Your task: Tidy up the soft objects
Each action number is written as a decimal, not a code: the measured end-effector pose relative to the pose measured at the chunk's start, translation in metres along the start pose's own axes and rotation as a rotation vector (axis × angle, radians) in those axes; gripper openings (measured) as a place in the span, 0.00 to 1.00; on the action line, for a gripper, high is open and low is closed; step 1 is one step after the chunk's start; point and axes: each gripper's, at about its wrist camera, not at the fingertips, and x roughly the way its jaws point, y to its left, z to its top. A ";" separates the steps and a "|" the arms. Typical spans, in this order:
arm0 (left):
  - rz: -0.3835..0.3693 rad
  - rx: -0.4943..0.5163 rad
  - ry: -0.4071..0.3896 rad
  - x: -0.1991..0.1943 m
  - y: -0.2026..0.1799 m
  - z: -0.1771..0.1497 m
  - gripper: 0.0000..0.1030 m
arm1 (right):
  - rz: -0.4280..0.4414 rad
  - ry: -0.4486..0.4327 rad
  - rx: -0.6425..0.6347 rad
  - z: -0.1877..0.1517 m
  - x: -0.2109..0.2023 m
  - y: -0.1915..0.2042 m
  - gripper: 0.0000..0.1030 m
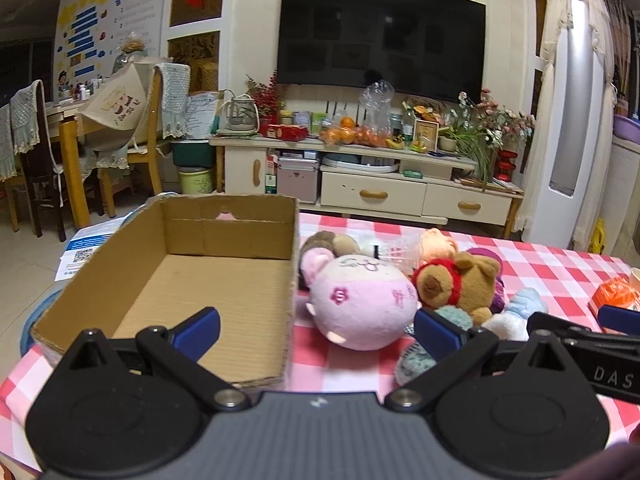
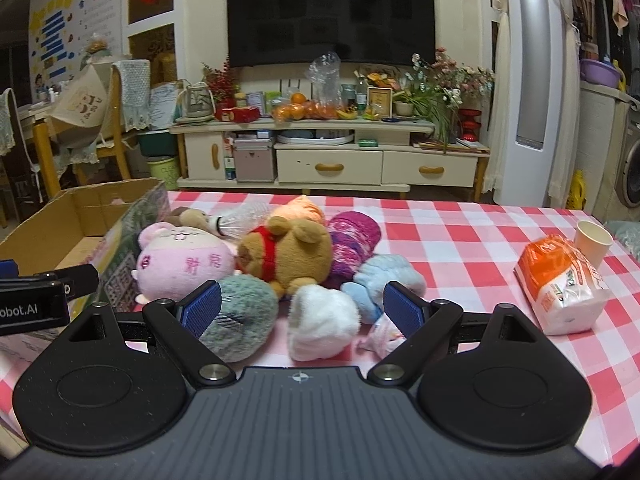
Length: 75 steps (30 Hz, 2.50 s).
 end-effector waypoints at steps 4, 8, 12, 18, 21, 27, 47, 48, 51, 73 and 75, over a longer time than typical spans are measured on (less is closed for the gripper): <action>0.009 -0.014 -0.004 -0.002 0.008 0.001 0.99 | 0.013 0.000 -0.012 0.004 -0.004 0.003 1.00; 0.009 -0.021 -0.006 -0.003 0.012 0.002 0.99 | 0.022 0.004 -0.028 0.009 -0.006 0.004 1.00; 0.010 -0.020 -0.011 -0.005 0.015 0.002 0.99 | 0.030 0.002 -0.044 0.009 -0.013 0.003 1.00; 0.015 -0.021 -0.011 -0.005 0.017 0.000 0.99 | 0.031 0.002 -0.058 0.013 -0.019 0.003 1.00; 0.014 -0.020 -0.012 -0.005 0.018 0.000 0.99 | 0.030 0.006 -0.060 0.014 -0.019 0.000 1.00; 0.009 -0.006 -0.008 -0.003 0.013 -0.002 0.99 | 0.017 0.011 -0.055 0.022 -0.015 0.000 1.00; -0.137 0.148 0.063 0.021 -0.053 -0.030 0.98 | -0.018 0.052 0.101 -0.005 -0.002 -0.083 1.00; -0.144 0.162 0.073 0.025 -0.058 -0.033 0.97 | -0.010 0.060 0.105 -0.008 0.000 -0.086 1.00; -0.155 0.208 0.101 0.036 -0.073 -0.039 0.94 | 0.021 0.086 0.130 -0.012 0.005 -0.092 1.00; -0.211 0.355 0.248 0.102 -0.100 -0.034 0.52 | 0.004 0.182 0.172 -0.008 0.047 -0.112 1.00; -0.212 0.358 0.250 0.103 -0.101 -0.033 0.49 | -0.003 0.190 0.168 -0.008 0.051 -0.113 0.87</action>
